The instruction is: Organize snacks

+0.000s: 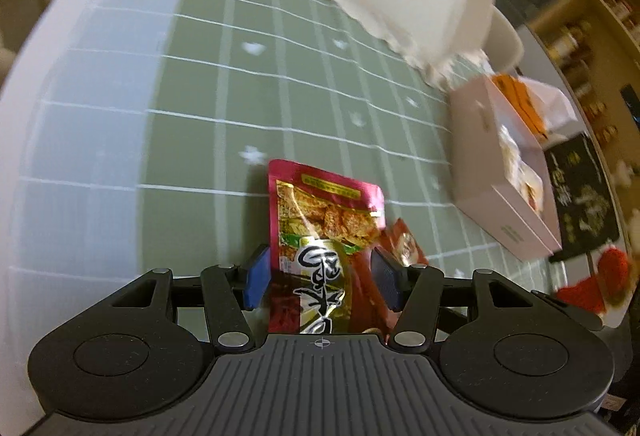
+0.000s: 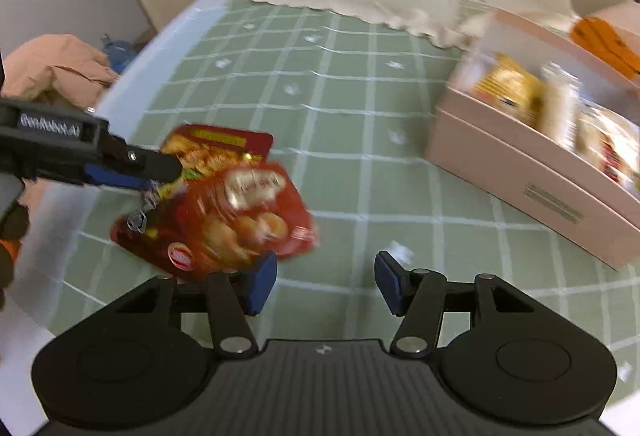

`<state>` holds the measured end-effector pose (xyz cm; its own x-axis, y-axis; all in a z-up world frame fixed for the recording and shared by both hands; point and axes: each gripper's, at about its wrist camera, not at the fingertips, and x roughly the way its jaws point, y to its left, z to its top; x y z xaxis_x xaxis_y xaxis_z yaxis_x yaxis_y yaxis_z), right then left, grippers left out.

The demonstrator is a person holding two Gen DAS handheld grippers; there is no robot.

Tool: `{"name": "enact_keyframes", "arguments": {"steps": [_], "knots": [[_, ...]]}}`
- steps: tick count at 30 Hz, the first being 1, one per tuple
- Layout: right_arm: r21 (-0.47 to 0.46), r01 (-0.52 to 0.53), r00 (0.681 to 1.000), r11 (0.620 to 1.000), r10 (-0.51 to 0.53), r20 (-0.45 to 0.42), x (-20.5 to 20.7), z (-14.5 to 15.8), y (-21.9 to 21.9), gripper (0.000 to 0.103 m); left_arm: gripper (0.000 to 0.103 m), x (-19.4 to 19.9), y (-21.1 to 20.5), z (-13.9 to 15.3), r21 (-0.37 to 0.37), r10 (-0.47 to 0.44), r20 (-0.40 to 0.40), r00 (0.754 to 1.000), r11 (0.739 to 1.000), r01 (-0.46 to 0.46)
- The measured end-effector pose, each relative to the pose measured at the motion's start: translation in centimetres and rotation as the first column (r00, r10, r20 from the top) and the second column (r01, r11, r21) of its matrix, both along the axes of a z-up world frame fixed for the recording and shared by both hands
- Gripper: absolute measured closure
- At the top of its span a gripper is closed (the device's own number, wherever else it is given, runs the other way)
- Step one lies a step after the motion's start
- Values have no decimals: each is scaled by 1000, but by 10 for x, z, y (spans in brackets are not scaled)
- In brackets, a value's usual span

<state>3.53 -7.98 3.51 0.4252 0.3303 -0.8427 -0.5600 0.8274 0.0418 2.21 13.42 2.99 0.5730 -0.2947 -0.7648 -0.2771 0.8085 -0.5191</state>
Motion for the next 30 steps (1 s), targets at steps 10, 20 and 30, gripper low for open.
{"name": "enact_keyframes", "arguments": {"steps": [10,20,30], "knots": [[18,33,999,999,-34,42,-14,9,-22,48,45,8,-36,5,-25,-174,4,985,984,174],[23,35,998,999,-37,54,-24,8,-20,48,46,8,-46,50,252,-173,91,981,957,145],[-25,116,991,993,-114,71,-42,-3,-52,47,45,42,-154,39,560,-616,-51,786,634,534]]}}
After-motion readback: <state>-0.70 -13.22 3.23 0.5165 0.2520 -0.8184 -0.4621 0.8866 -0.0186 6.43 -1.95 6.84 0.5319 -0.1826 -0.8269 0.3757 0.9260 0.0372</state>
